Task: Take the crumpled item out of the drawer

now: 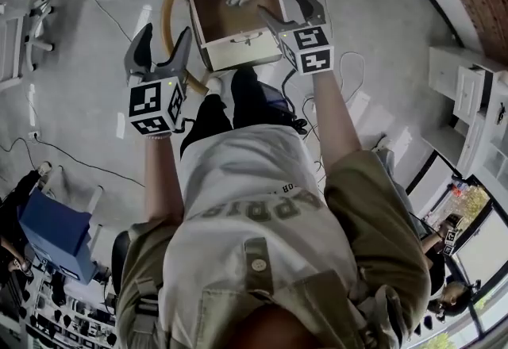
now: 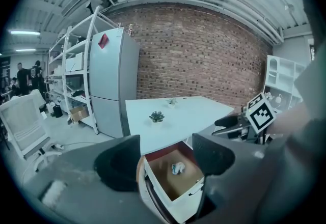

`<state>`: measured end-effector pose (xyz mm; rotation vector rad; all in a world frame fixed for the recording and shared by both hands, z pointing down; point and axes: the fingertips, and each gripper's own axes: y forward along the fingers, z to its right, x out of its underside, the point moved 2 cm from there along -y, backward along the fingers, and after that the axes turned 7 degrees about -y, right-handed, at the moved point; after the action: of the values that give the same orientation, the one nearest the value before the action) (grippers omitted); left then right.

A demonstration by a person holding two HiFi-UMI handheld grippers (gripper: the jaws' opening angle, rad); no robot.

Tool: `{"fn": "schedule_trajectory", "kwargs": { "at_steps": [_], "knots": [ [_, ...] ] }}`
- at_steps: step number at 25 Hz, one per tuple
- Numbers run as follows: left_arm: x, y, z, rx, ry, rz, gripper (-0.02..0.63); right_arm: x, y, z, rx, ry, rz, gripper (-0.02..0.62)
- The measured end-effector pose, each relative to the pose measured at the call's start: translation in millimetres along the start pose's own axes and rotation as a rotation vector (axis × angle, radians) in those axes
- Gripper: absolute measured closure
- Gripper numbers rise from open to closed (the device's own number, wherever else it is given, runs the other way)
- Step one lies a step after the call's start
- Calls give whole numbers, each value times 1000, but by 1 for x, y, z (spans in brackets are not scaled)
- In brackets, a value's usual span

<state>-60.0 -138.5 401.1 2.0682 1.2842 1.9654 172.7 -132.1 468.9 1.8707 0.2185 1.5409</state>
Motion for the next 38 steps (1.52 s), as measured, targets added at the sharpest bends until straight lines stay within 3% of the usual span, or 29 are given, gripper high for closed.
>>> {"fn": "schedule_trajectory", "kwargs": {
  "at_steps": [14,19,23,27,38],
  "knots": [
    [26,30,8,-36,-30,-24,272,82,136,-27,-278,-187,-316,236],
    [35,31,12,-33,-27,-19,267,114,175,-25,-254,-332,-457,235],
    [45,33,14,-40,-31,-30,265,140,199,-31,-300,-422,-539,235],
    [48,33,14,-63,-55,-35,265,162,216,-36,-334,-462,-627,235],
    [60,31,-2,-118,-83,-44,265,193,240,-44,-386,-584,-745,244]
  ]
}}
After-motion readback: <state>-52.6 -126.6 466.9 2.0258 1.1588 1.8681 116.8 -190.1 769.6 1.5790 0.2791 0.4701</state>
